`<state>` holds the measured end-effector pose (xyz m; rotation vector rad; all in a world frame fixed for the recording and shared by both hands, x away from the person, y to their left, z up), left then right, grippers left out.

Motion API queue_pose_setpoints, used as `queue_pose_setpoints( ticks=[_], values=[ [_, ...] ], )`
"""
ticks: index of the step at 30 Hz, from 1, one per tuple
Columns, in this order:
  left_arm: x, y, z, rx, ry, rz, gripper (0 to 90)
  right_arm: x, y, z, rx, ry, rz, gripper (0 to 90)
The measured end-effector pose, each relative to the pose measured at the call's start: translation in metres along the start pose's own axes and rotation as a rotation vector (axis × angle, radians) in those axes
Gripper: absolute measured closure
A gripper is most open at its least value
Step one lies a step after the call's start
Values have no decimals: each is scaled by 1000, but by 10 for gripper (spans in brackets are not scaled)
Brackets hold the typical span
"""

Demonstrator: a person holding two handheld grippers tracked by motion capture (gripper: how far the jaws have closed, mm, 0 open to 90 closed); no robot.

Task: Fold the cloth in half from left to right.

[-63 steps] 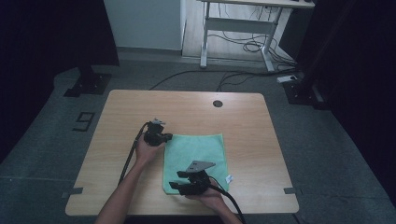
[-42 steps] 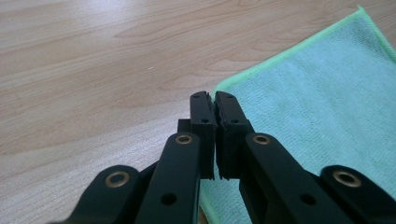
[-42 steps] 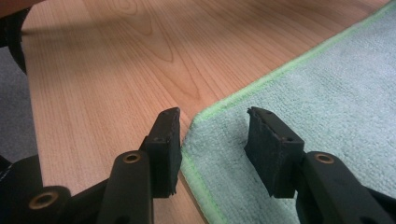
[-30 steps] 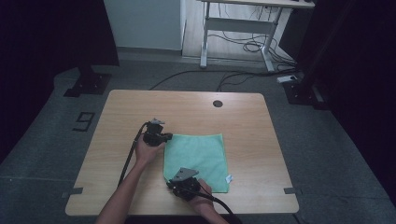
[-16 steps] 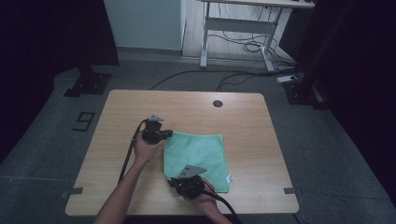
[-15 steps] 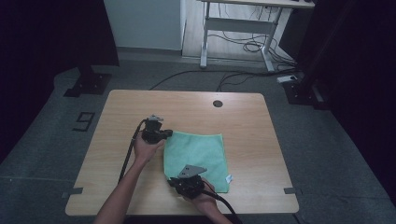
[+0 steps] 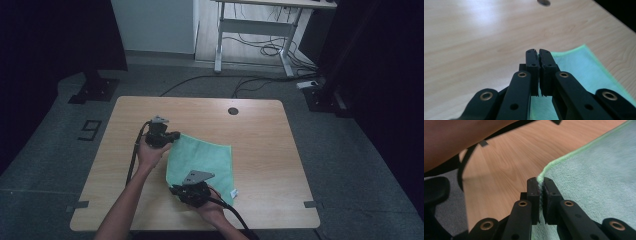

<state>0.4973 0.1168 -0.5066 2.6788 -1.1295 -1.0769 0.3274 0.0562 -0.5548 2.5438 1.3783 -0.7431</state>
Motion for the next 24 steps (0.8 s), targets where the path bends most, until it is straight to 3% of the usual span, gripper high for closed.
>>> queue_pose_setpoints(
  ticks=[3, 10, 19, 24],
  values=[
    [-2, -1, -1, -17, -5, 21, 868, 0, -2, -3, -4, 8, -4, 848],
    [5, -6, 14, -36, -31, 17, 868, -1, 2, 3, 10, -1, 0, 848],
    [-31, -18, -5, -38, 9, -19, 866, 8, -16, -28, -11, 57, -61, 850],
    [-11, -7, 1, -34, -27, -7, 863, -2, -13, -26, 3, 65, -45, 850]
  ],
)
Point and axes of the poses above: each handheld gripper's, and its own axes: x roughly forward along the jaws, z roughly out of its underside, y roughly to its right, the point moved 9 cm from there along x, roughly forward along the jaws, and after that the axes turned 8 degrees about z, right-handed, at the moved point
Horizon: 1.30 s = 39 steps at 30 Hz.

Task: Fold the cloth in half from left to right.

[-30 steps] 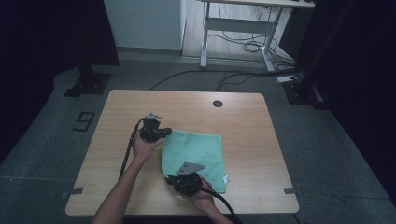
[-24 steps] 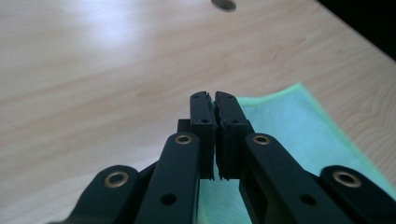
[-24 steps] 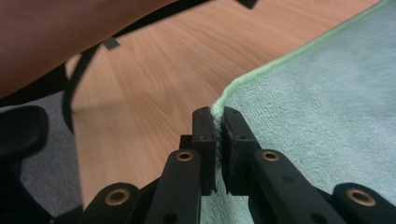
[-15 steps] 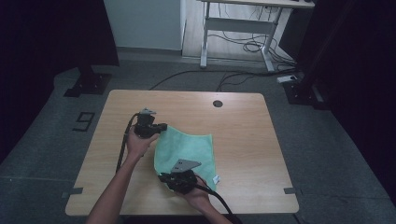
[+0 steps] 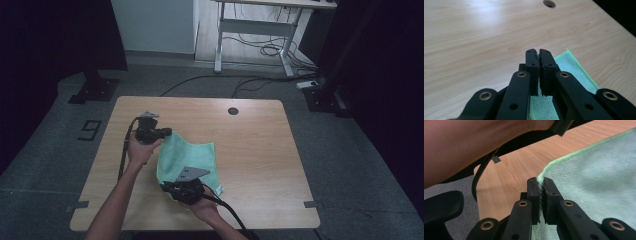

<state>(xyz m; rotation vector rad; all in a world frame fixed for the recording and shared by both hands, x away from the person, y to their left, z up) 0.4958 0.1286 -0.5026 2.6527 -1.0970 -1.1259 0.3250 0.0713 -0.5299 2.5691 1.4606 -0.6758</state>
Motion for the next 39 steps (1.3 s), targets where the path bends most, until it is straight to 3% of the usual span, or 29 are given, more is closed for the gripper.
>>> queue_pose_setpoints(
  ticks=[4, 10, 20, 39],
  values=[
    [19, 15, 0, 11, -8, 26, 863, -15, 12, 10, 27, 3, 31, 849],
    [41, 26, -3, 7, -17, 33, 860, -38, 31, 25, 56, 2, 76, 847],
    [74, 42, -1, 19, -60, 54, 856, -55, 52, 50, 97, -25, 116, 841],
    [93, 49, 7, 32, -99, 53, 850, -62, 64, 71, 119, -54, 131, 841]
  ],
)
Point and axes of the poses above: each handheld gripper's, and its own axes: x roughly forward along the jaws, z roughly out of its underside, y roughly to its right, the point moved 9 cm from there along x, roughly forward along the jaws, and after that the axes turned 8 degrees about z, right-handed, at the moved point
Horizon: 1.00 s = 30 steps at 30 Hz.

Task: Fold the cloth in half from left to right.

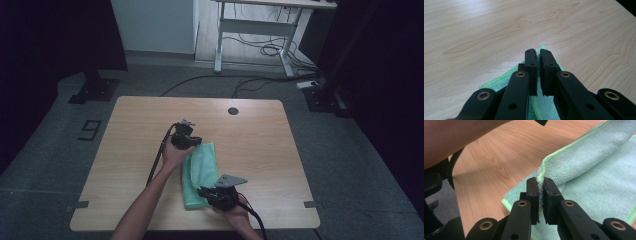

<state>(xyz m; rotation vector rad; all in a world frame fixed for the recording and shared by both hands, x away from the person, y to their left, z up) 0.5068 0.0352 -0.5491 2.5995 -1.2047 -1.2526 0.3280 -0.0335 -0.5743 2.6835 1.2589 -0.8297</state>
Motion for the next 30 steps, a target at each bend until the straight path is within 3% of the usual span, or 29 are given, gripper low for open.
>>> queue_pose_setpoints(
  ticks=[17, 30],
  values=[
    [27, 4, 5, -9, -15, 5, 835, -7, 21, 19, 33, -40, 48, 828],
    [37, -10, 7, -39, -20, -23, 824, -7, 28, 22, 50, -48, 62, 825]
  ],
)
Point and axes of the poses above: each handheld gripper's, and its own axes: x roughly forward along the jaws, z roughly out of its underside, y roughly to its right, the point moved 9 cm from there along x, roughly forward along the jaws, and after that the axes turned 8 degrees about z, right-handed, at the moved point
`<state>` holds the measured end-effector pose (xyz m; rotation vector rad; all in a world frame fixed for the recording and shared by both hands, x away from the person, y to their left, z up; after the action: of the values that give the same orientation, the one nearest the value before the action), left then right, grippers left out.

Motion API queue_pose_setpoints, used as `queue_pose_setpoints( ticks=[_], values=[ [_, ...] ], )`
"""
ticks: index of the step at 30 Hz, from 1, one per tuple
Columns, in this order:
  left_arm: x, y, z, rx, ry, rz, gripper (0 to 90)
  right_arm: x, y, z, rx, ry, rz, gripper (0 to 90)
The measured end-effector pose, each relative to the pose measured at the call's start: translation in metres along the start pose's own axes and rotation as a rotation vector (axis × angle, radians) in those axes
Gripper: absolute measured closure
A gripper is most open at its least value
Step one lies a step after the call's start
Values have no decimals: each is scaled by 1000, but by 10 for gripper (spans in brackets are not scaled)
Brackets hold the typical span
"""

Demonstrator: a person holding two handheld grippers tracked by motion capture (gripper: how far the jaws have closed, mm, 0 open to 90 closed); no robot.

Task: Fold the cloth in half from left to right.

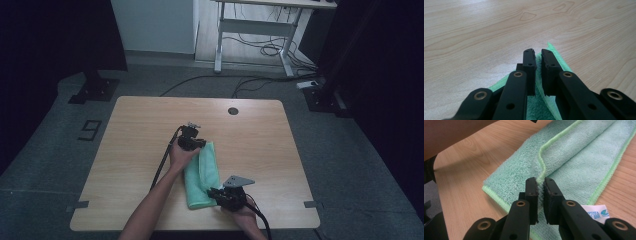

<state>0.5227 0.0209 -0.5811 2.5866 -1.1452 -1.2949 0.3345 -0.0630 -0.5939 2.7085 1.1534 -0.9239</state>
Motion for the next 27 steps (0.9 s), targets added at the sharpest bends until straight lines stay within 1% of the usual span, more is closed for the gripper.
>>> queue_pose_setpoints(
  ticks=[4, 7, 11, 13, 15, 17, 18, 19, 21, 22, 25, 27],
  values=[
    [0, -1, -2, -3, 9, -7, 804, -1, 3, -1, 10, 5, 7, 821],
    [2, 3, -2, 4, 15, 6, 773, -1, 5, 1, 16, -4, 16, 815],
    [5, 5, -2, 8, 13, 8, 740, -1, 7, 4, 14, -17, 25, 798],
    [4, 5, -3, 4, 21, 6, 716, -2, 7, 6, 1, -26, 34, 764],
    [2, 6, -6, 4, 34, 14, 694, -4, 8, 8, -10, -33, 48, 744],
    [0, 9, -8, 17, 45, 26, 643, -7, 9, 12, -6, -38, 60, 715],
    [-2, 10, -9, 23, 48, 26, 615, -9, 11, 13, -3, -38, 68, 691],
    [-4, 11, -10, 27, 52, 28, 603, -11, 13, 15, 2, -41, 79, 661],
    [-8, 13, -11, 32, 55, 23, 573, -13, 15, 18, 11, -54, 86, 592],
    [-10, 13, -11, 38, 56, 19, 562, -14, 16, 19, 12, -56, 93, 554],
    [-19, 16, -10, 49, 65, 17, 548, -18, 18, 18, 16, -54, 113, 482],
    [-25, 17, -8, 51, 68, 21, 546, -20, 21, 17, 24, -48, 121, 462]
  ],
)
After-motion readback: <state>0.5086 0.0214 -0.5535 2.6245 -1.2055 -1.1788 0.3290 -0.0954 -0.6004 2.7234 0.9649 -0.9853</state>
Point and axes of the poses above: each handheld gripper's, and its own axes: x roughly forward along the jaws, z roughly out of its underside, y roughly to its right, the point moved 9 cm from there along x, roughly forward along the jaws, and after that the axes turned 8 degrees about z, right-handed, at the moved point
